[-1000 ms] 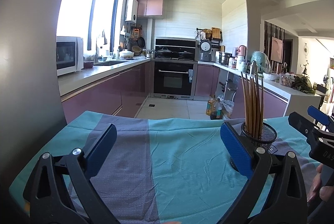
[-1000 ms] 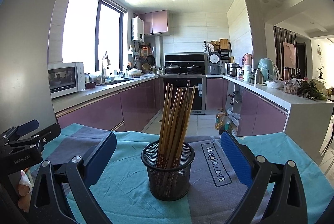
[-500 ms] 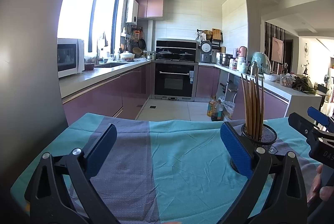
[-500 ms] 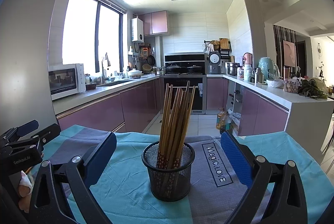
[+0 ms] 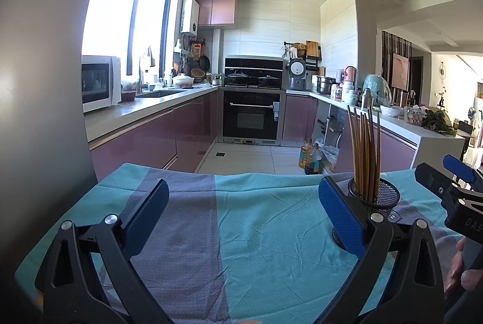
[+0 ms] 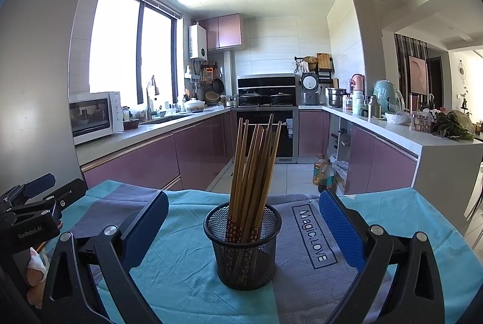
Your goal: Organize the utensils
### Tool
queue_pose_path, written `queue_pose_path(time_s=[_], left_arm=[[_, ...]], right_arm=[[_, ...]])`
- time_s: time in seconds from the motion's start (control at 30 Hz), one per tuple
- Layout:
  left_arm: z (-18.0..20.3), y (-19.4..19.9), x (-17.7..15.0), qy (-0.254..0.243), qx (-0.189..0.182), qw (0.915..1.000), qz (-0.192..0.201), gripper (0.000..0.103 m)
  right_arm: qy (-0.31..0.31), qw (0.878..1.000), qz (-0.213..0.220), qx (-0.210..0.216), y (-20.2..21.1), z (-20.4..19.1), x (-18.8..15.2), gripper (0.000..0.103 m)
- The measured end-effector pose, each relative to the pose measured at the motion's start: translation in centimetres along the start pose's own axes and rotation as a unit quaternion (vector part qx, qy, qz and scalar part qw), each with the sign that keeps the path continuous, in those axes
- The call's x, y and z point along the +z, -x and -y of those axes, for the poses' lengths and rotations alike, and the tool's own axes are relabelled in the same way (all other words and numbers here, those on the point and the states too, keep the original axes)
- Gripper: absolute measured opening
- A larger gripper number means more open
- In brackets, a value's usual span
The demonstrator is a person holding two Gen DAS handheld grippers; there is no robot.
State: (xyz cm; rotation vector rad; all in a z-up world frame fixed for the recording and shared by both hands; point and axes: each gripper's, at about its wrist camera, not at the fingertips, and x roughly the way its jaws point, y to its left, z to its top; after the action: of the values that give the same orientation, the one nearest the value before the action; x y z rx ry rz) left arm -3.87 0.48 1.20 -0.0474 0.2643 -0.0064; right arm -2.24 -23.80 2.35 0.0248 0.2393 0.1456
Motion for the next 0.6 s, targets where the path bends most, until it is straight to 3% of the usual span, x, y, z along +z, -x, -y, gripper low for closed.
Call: queue_pose_path(time_s=[0.6], left_arm=[[0.02,0.02,-0.06,-0.001,0.0,1.0,0.0,0.098]], right_arm=[[-0.005,1.0,0.0,-0.001,-0.08,0.06,-0.05,0.097]])
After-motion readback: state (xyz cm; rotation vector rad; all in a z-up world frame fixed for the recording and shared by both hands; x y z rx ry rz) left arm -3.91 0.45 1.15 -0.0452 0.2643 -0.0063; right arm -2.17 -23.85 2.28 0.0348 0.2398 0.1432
